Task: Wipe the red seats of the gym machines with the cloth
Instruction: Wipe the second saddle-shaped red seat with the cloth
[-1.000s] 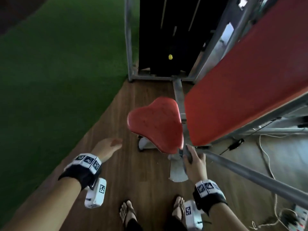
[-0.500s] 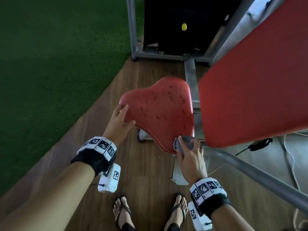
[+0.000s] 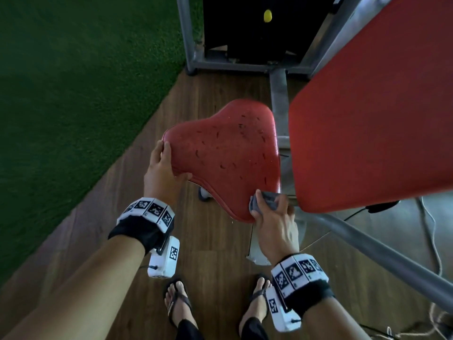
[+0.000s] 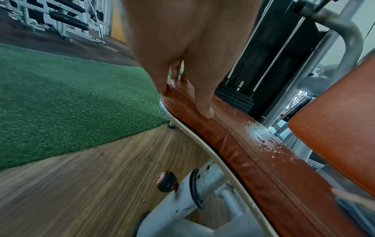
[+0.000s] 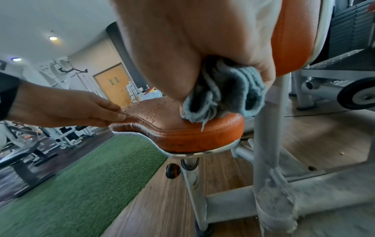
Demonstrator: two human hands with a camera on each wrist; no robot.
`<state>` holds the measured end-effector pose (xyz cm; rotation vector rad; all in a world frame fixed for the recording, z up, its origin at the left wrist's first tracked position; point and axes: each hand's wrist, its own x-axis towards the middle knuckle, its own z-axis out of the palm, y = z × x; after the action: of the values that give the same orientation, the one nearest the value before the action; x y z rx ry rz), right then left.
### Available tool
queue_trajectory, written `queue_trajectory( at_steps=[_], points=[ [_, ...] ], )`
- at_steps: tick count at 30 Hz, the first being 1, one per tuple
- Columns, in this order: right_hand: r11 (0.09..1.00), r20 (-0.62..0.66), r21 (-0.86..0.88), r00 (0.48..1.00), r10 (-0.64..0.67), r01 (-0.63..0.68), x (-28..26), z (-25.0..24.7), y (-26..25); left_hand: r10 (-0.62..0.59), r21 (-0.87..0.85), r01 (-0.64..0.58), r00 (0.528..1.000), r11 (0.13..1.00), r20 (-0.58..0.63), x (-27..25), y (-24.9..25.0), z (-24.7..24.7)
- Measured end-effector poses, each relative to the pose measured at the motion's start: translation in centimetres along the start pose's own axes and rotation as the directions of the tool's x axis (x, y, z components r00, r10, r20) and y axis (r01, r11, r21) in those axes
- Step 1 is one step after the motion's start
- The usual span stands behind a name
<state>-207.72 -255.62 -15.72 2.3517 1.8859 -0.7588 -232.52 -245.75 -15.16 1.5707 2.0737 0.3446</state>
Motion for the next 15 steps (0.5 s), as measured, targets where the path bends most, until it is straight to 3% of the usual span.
queue_trajectory(
  at_steps=[5,11,15],
  points=[
    [1.0,-0.007,-0.012,1.0,-0.006,0.006,-0.5,0.3,-0.1,0.009,0.019,-0.009,1.0,1.0,0.016,-0.1,-0.1,0.2],
    [0.997,-0.051,0.071,0.998,0.031,-0.027,2.4,-1.1,-0.3,0.0,0.006,0.0,1.0,1.0,0.028,-0.1,-0.1,0.0],
    [0.999,-0.059,0.023,0.998,0.033,-0.032,1.3,-0.7,-0.5,0.003,-0.009,-0.003,1.0,1.0,0.031,-0.1,-0.1,0.0]
  ],
)
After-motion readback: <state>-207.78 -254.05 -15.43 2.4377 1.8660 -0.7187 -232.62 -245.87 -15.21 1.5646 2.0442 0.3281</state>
